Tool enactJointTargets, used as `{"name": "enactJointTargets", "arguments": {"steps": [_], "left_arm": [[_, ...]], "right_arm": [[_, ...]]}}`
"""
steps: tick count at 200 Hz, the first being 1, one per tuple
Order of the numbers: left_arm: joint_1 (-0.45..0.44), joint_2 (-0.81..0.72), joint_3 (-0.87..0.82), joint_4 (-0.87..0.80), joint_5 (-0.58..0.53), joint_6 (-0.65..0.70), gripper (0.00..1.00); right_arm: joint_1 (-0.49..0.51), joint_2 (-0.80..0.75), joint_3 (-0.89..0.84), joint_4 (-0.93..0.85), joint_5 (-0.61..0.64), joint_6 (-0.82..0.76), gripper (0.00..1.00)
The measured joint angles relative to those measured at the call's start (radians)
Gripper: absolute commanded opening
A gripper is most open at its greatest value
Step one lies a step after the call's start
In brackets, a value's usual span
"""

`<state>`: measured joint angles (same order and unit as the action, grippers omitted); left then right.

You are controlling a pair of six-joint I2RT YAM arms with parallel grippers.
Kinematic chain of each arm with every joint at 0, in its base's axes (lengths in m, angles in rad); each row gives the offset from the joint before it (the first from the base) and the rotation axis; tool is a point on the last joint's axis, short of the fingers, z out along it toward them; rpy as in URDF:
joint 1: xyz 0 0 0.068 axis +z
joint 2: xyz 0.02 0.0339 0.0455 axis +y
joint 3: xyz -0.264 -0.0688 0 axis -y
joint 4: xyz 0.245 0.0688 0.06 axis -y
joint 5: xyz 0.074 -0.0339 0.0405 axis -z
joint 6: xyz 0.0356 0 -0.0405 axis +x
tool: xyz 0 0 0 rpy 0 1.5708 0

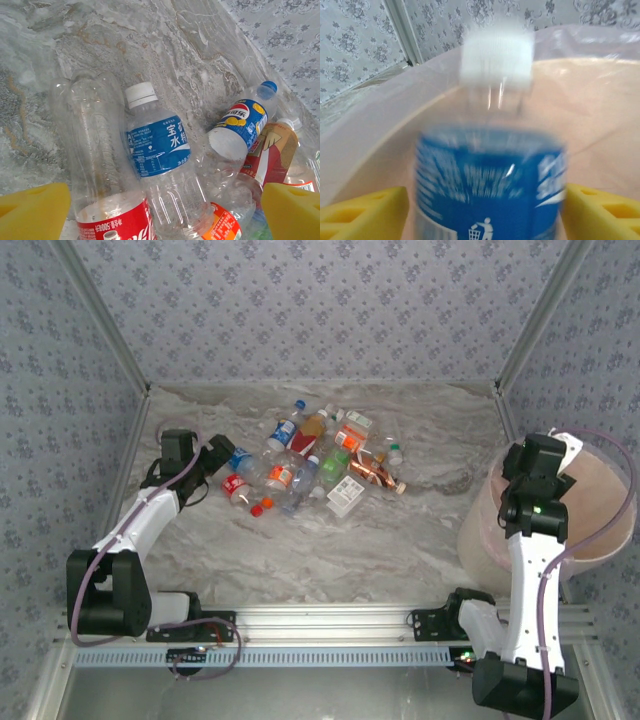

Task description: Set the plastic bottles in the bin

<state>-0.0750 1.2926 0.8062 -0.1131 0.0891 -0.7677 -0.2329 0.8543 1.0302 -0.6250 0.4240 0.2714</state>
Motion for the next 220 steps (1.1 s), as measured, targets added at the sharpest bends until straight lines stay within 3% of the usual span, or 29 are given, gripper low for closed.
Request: {"name": "enactJointTargets", "arguments": {"steps": [57, 90, 164, 203, 220], "left_arm": [[0.000, -0.003, 0.014, -0.038, -0.031, 0.019, 0.98], [0.000, -0.003, 0.022, -0.073, -0.037, 0.023, 0.98], [-0.027, -0.002, 0.063, -0.236, -0.083, -0.021, 0.98], [-0.058, 0.035, 0.101, -0.325, -0.105, -0.069, 0.98], [-0.116, 0.041, 0.107, -0.352, -0.146, -0.109, 0.98]], "right_arm": [[0.012, -0.055, 0.011, -0.065, 0.027, 0.029, 0.94], [0.070, -0.061, 0.089, -0.113, 0.024, 0.058, 1.00], [0.453, -0.014, 0.188, 0.044, -0.186, 0.029, 1.00], [0.647, 0.077, 0.099, 0.200, -0.246, -0.033, 1.00], [0.698, 0.092, 0.036, 0.260, -0.257, -0.041, 1.00]]}}
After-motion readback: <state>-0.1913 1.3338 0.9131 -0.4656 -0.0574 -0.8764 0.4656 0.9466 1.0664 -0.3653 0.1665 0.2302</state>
